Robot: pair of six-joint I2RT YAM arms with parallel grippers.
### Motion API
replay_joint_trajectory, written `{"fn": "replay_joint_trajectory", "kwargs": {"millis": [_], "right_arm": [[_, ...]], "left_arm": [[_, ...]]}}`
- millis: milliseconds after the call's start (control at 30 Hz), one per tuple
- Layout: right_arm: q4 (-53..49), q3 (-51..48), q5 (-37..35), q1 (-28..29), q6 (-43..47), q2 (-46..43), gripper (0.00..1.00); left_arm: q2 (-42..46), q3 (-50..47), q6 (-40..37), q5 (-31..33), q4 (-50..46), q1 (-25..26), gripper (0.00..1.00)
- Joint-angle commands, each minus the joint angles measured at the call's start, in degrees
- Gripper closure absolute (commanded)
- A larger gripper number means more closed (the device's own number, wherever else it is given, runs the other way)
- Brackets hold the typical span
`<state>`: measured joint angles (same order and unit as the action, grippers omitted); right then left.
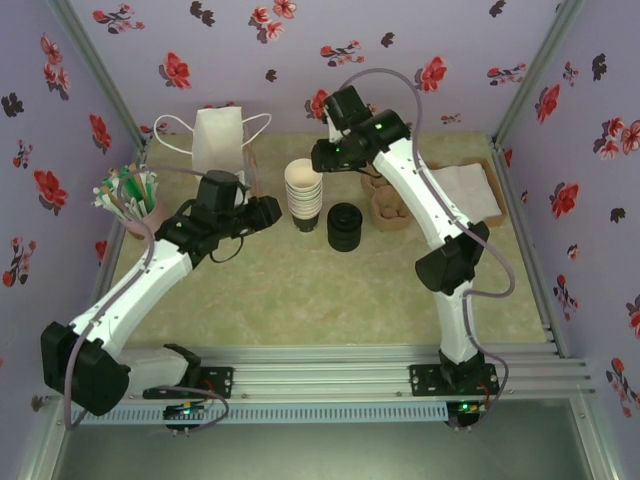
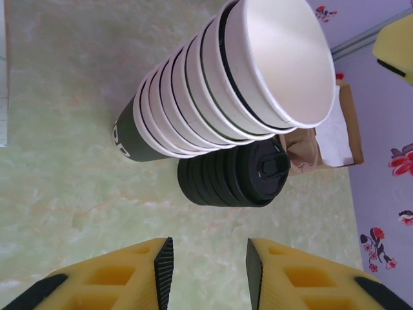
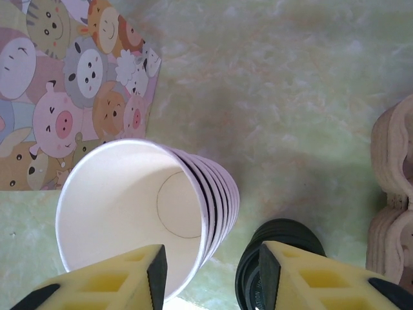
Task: Pack the takeout coffee
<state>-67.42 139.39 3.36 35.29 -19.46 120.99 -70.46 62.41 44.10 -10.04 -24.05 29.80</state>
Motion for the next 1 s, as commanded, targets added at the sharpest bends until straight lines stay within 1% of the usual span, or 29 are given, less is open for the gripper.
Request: {"fn": "replay_joint_trajectory", "kwargs": {"millis": [0,167,233,467,667,967], "right_arm": [[-2.54,2.46,-0.88,0.81,1.00,1.56,0.58],[-3.37,3.20,-1.76,1.26,1.44,2.84,0.61],[-3.84,3.98,-2.10,1.36,1.54,3.49,0.63],[-4.56,5.34,-2.78,1.61,1.61,4.87,0.70],[-4.72,6.54,-2.98,1.63,1.69,5.89,0.71],[-5.05,7.52,-2.91,1.63,1.71,6.89,0.74]], "left_arm": [[-1.50,2.45,-2.17,0.39,-2.06,0.43,0.63],[-2.73,2.83,-1.86,-0.18,-0.74,0.37,0.55],[-3.44,3.19,-1.65,-0.82,-0.30,0.34,0.54],[-5.31,4.27,-0.77,-2.06,1.13,0.08,0.55],[-5.97,4.12,0.40,-3.87,2.68,-0.98,0.55],[-5.32,2.64,4.64,-9.25,6.74,-3.82,0.55]]}}
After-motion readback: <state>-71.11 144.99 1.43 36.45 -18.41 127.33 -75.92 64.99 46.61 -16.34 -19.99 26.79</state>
